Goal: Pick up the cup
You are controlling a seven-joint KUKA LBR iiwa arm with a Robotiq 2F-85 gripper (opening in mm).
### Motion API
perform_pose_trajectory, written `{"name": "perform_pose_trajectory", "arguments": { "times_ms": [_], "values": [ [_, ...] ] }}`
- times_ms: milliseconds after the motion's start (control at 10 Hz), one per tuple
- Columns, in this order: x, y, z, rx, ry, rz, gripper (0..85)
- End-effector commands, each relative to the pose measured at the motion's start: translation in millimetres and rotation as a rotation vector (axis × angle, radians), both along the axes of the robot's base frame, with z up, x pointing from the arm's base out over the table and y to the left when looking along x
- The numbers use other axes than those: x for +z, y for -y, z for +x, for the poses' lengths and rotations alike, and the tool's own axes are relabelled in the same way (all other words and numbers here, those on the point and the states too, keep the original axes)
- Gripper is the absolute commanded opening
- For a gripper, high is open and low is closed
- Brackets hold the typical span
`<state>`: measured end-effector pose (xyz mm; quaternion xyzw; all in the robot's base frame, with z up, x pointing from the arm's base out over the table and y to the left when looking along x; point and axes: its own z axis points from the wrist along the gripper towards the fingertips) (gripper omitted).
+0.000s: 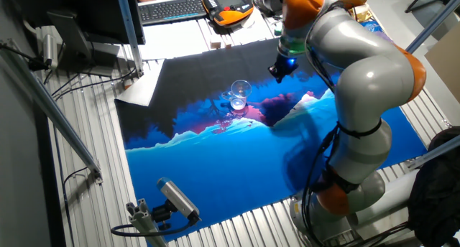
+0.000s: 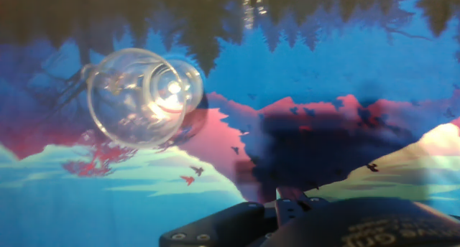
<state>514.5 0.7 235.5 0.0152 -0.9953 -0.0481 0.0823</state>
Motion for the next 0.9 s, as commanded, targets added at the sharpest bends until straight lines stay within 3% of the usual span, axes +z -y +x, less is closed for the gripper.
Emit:
{"name": "perform_pose_trajectory", "arguments": {
  "times_ms": [0, 200, 300, 400, 500, 600, 700, 800],
  "values": [
    [0.2, -0.2, 0.1, -0.001, -0.006, 0.072, 0.0],
    [0.2, -0.2, 0.1, -0.017, 0.0, 0.048, 0.0],
    [0.2, -0.2, 0.1, -0.052, 0.033, -0.013, 0.0],
    [0.2, -0.2, 0.1, -0.096, 0.009, 0.011, 0.0],
    [-0.1, -2.7, 1.1, -0.126, -0.017, 0.055, 0.0],
    [-1.9, -21.5, 7.4, -0.157, 0.018, 0.029, 17.0],
    [-4.7, -39.3, 13.3, -0.188, 0.027, -0.022, 34.0],
    [-12.5, -54.6, 17.1, -0.209, 0.057, -0.037, 34.0]
  ]
}}
